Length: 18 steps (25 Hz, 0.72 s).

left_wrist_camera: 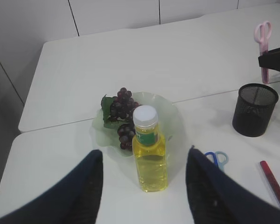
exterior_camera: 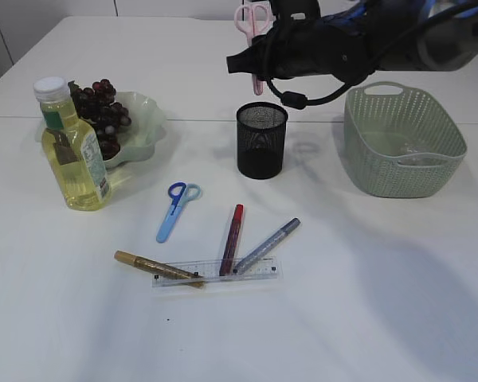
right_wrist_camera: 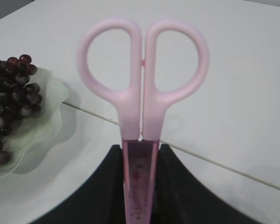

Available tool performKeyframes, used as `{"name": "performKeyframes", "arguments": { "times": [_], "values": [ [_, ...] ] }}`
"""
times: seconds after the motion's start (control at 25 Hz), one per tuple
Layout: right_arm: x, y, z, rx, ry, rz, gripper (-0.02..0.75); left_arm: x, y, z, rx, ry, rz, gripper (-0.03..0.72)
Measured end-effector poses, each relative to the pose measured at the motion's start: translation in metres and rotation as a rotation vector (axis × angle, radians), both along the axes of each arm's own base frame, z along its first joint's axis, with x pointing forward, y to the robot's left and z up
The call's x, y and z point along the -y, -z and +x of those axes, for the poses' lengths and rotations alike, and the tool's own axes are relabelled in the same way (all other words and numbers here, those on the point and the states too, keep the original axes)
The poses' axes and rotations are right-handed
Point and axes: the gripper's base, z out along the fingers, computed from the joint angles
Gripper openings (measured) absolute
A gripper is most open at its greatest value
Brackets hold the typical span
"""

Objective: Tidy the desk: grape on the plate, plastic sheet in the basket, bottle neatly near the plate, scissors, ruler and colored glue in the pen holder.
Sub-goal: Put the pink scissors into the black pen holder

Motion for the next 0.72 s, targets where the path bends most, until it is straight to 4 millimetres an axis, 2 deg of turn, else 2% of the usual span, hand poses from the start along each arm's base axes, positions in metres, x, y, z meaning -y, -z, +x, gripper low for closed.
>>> {"name": "performKeyframes", "arguments": {
  "times": [0.28,0.72],
  "values": [
    [0.007,0.021,0.013,-0.012,0.013,-0.006,0.188,0.0,0.0,0.0,0.0,0.0,0.0,0.415],
    [0.003,0.037,0.018,0.0,-0.006,0.005,0.188,0.0,0.0,0.0,0.0,0.0,0.0,0.415]
  ]
}}
